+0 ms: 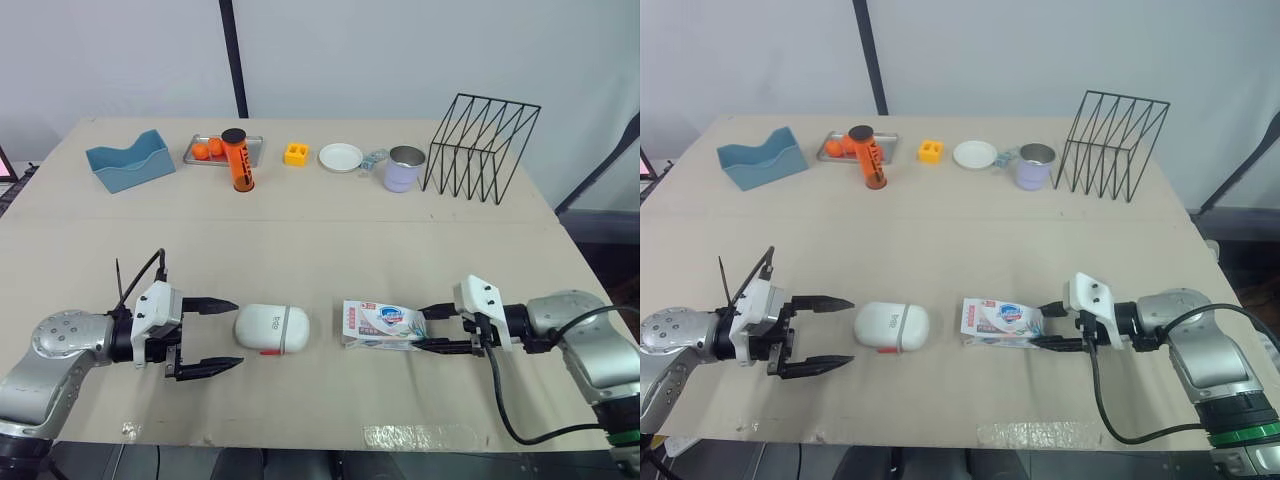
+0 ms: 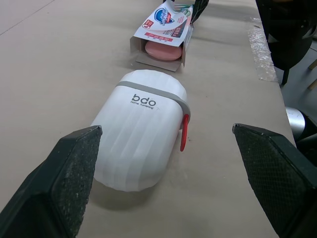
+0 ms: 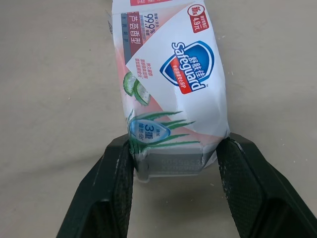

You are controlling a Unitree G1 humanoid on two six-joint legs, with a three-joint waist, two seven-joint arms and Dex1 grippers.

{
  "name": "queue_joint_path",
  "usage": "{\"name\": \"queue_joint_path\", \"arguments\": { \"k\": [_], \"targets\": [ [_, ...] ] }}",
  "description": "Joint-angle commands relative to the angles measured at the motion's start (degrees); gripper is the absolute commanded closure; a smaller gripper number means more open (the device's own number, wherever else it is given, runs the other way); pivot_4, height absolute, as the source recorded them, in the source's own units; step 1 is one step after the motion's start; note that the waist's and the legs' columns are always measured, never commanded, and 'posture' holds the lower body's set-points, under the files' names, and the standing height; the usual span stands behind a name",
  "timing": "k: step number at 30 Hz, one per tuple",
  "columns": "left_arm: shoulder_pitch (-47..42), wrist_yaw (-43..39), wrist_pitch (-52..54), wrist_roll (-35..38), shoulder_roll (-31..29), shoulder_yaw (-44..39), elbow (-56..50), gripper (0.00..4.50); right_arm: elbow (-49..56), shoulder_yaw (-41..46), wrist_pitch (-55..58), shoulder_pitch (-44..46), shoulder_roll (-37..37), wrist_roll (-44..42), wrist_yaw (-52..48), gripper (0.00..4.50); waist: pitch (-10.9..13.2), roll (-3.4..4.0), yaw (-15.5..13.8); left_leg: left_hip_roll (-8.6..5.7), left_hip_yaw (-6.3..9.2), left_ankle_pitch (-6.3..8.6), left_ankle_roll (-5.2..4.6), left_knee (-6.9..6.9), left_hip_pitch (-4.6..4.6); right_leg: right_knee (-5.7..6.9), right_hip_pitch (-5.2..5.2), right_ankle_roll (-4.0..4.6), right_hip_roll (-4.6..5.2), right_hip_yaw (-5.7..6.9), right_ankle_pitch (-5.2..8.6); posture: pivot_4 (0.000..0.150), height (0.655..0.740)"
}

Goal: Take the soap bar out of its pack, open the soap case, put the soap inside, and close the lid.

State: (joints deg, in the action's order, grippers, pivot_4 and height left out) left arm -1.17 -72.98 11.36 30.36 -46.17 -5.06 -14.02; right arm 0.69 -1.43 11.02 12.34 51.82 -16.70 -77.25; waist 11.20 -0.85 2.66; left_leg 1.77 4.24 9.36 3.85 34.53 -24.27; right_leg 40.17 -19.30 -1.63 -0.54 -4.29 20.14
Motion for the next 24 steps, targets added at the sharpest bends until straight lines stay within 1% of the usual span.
{"name": "queue_joint_path", "arguments": {
  "k": [1,11,24],
  "targets": [
    [-0.62,-0.3,-0.27,0.49,-0.46,-0.98,-0.48,0.0,1.44,2.03,0.68,3.1,2.72,-1.59,-1.7,1.95,0.0,0.0,0.0,0.0,0.0,0.0,0.0,0.0,0.0,0.0,0.0,0.0,0.0,0.0,0.0,0.15,0.74],
    [-0.76,-0.1,-0.24,0.45,0.12,-0.28,-0.5,0.0,5.88,1.8,5.28,6.13,6.03,-4.09,-4.38,1.95,0.0,0.0,-0.03,0.0,0.01,0.0,0.0,0.0,-0.02,-0.01,-0.01,0.0,0.01,0.01,0.0,0.15,0.74],
    [-1.28,-0.38,-0.47,0.18,0.43,0.36,0.06,0.0,9.75,2.83,7.7,8.89,8.6,-6.87,-6.06,1.95,0.01,0.0,-0.02,0.0,0.01,0.0,0.0,-0.01,-0.03,-0.01,-0.02,0.0,0.01,0.01,0.0,0.15,0.74]
  ]
}}
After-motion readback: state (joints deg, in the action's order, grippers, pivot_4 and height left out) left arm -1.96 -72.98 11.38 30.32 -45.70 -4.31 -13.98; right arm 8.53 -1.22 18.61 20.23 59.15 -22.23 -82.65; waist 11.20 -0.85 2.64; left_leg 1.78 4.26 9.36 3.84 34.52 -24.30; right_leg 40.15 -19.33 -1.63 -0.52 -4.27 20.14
